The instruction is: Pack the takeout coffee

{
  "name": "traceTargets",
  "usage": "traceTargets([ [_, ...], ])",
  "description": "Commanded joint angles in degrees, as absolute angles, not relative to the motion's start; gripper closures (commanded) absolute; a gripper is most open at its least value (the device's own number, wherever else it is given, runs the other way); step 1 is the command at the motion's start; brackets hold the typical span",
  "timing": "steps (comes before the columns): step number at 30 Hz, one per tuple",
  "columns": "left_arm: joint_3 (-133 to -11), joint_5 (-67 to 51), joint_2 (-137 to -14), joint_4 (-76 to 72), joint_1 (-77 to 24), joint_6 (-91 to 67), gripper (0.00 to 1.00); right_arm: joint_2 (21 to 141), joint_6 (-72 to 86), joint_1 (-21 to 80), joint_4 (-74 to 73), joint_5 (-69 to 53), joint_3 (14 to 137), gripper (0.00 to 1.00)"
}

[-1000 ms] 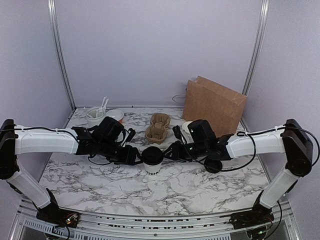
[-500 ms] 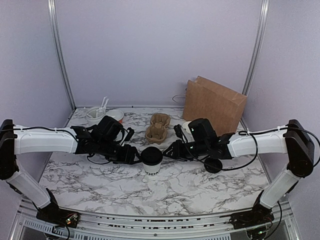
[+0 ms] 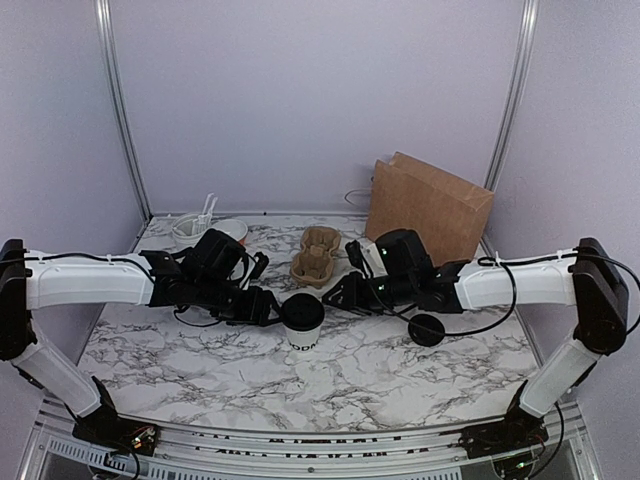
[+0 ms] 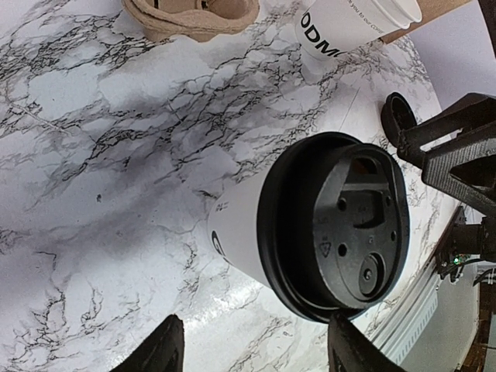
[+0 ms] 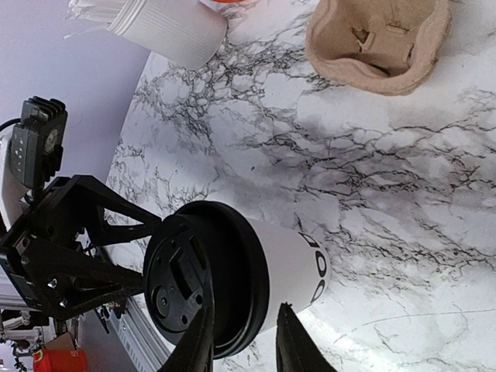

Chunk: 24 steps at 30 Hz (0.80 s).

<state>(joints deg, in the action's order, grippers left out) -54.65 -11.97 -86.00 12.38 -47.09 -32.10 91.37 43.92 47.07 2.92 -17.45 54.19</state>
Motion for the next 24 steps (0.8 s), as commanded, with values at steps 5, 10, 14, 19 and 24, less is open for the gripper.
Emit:
traceTargets([
  [5, -56.3, -12.1, -86.6, 13.1, -46.5, -31.7, 0.36, 94.1, 43.8, 46.8, 4.6, -18.6, 56.9, 0.73],
  [10, -55.7, -11.9, -87.1, 12.6, -46.2, -31.7, 0.36, 95.2, 43.8, 46.8, 4.8, -19.1, 56.8, 0.73],
  [14, -55.1, -11.7, -87.7, 12.0, -46.0, -31.7, 0.36, 95.4, 43.7, 46.8, 4.9, -19.4, 56.4, 0.74],
  [19, -54.3, -11.6, -88.5, 11.5, -45.9, -31.7, 0.36, 95.4, 43.6, 46.8, 4.7, -19.5, 55.7, 0.74],
  [24, -53.4, -11.0, -89.2, 11.3, -45.9, -32.0, 0.36, 95.6, 43.5, 46.9, 4.7, -19.6, 54.8, 0.74],
])
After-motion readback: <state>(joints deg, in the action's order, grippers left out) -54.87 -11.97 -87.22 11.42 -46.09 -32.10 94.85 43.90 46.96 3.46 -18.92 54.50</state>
